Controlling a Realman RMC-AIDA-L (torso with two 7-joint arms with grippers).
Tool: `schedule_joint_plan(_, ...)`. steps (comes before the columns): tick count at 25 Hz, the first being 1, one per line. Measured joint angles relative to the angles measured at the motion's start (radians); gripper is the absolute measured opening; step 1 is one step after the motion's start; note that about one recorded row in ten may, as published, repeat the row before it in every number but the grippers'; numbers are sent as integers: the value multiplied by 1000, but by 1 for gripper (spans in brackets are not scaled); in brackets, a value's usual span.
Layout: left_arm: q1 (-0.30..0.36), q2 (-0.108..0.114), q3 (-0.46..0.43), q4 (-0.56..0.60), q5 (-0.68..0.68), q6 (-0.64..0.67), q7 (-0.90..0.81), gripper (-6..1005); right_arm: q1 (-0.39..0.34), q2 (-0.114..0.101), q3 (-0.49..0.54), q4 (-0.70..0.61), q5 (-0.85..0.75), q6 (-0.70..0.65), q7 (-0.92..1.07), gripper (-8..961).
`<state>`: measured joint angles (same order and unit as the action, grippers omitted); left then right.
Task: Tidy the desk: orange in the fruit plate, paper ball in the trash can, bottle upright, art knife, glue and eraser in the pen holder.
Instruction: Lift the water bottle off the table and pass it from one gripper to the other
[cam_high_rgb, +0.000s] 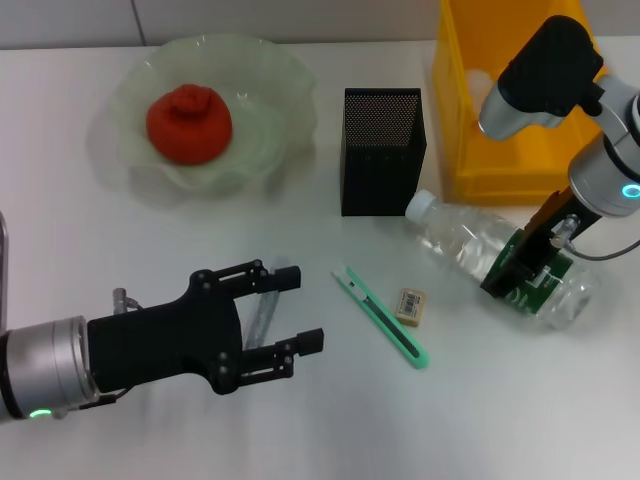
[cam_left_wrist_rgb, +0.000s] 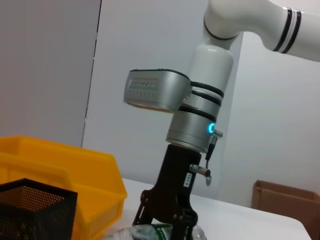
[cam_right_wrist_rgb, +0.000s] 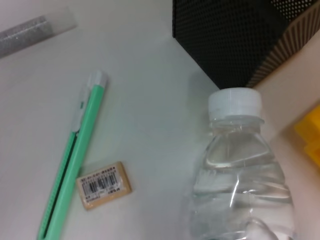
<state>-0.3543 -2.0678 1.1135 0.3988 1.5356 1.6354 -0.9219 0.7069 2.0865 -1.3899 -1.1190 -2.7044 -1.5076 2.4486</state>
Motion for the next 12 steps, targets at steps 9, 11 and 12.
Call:
schedule_joint_plan(9, 0, 0, -31, 0, -2, 17, -4, 709, -149, -4, 12, -214, 155, 3, -71, 719)
schedule_joint_plan(11, -7, 0, -76, 0, -3, 77, -32, 710, -184, -4, 12, -248, 207, 16, -98, 719)
schedule_joint_plan(12, -11, -1, -98, 0, -3, 97, -55, 710, -220, -4, 12, -275, 267, 37, -138, 718)
